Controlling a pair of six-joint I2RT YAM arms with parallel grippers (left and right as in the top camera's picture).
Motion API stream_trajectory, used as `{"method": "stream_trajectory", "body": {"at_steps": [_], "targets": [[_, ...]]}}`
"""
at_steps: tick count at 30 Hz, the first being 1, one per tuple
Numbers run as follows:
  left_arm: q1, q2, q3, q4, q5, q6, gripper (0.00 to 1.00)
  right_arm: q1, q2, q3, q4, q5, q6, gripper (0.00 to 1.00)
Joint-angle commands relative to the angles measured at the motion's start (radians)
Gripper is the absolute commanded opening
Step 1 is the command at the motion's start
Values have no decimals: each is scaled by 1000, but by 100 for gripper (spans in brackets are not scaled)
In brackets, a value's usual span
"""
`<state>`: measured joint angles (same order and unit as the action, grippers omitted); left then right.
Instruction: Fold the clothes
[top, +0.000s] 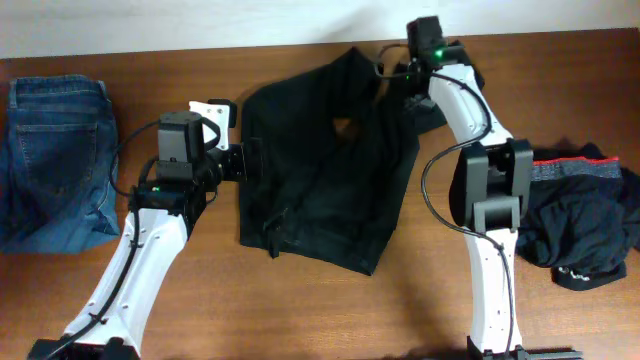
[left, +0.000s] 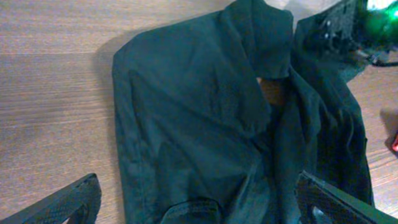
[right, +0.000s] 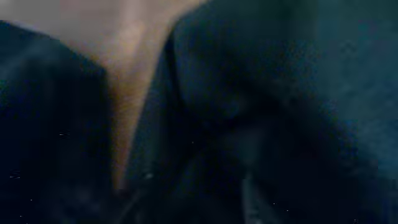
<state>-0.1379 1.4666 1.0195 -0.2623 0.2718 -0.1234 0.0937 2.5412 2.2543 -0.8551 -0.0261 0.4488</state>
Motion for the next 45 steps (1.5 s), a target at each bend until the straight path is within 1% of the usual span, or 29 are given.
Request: {"method": "stream_trajectory", "body": {"at_steps": [1,2,6,9,10,11,12,15,18,20,21,22,23,24,25,26,30,34,37,40,45], "targets": [[3,7,15,0,-7,16,99,-2,5,-10,-19,-8,5,15],[3,7,15,0,-7,16,99,-10,2,0,-47,-8,5,4],[3,7,15,0,-7,16,99,-43,-15,66,-157,-8,4,4],[3,10,15,0,-7,16,99,-79,-34,175,-293,-8,-13,4],[3,15,15,0,-7,16,99,-103,-38,262,-389,4,-33,4],[3,23,15,-1,-6,16,99,-113,-39,296,-430,20,-33,4],[3,34,15,-1,-6,16,99,-131,-39,357,-506,60,-35,4],[3,58,15,-2,-6,16,99,-164,-39,447,-644,135,-99,4],[3,68,15,-1,-6,16,99,-194,-37,454,-768,259,-109,5],[3,68,15,-1,-2,16,99,-210,-35,449,-824,296,-109,8],[3,68,15,-2,5,16,99,-220,-35,449,-844,301,-109,12],[3,68,15,-3,18,16,99,-225,-34,447,-844,293,-120,22],[3,68,16,-4,34,16,99,-230,-35,446,-844,277,-132,39],[3,68,16,-5,68,16,99,-235,-35,446,-844,253,-135,79],[3,68,16,-5,87,16,99,-239,-35,446,-844,235,-139,95],[3,68,16,-5,104,16,99,-243,-35,446,-844,209,-143,99],[0,67,16,-13,126,16,99,-246,-35,446,-844,105,-189,98],[1,65,16,-23,126,16,99,-246,-39,446,-844,-63,-280,99],[0,63,16,-24,126,16,99,-246,-61,447,-844,-159,-297,99],[-9,50,16,-24,124,40,99,-246,-93,448,-844,-173,-315,99],[-47,27,17,-24,18,50,99,-246,-175,448,-844,-173,-315,99]]}}
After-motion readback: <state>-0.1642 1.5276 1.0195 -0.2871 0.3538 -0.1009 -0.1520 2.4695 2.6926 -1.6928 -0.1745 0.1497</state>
